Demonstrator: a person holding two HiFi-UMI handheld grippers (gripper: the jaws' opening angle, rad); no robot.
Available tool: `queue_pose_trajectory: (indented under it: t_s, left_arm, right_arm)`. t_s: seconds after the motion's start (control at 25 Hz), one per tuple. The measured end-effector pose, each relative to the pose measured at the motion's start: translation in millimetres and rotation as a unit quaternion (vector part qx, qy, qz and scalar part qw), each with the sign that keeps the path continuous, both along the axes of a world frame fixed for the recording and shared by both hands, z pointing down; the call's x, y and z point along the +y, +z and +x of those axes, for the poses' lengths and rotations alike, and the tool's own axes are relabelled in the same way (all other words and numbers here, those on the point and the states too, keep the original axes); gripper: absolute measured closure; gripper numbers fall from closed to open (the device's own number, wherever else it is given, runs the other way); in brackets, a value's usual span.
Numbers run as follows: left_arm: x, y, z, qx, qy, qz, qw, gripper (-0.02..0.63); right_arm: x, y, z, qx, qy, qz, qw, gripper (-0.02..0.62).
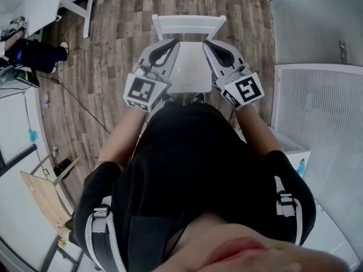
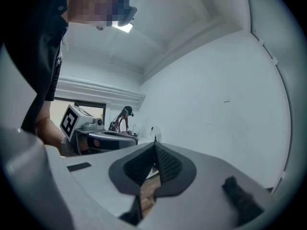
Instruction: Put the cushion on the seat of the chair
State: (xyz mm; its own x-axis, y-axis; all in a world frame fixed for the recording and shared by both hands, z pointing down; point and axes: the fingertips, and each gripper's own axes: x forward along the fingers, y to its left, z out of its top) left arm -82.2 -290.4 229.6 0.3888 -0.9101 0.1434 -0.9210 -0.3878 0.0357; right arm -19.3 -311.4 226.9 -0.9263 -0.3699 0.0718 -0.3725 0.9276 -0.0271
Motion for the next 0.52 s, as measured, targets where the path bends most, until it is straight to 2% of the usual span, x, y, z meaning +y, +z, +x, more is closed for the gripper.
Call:
queue_pose_trajectory:
  t_s: [0.32, 0.52]
  left_arm:
    - [15.3, 5.7, -4.7, -0.004, -0.002, -0.001, 1.0000, 0.594]
    - [1.8, 3.4, -11.4, -0.007, -0.004, 0.000, 1.0000, 0.594]
  right_arm:
    - [11.0, 1.9, 0.0, 0.004, 0.004, 0.007, 1.000, 0.580]
    - [-1.8, 0.8, -5.6, 0.007, 0.003, 0.006, 1.000, 0.580]
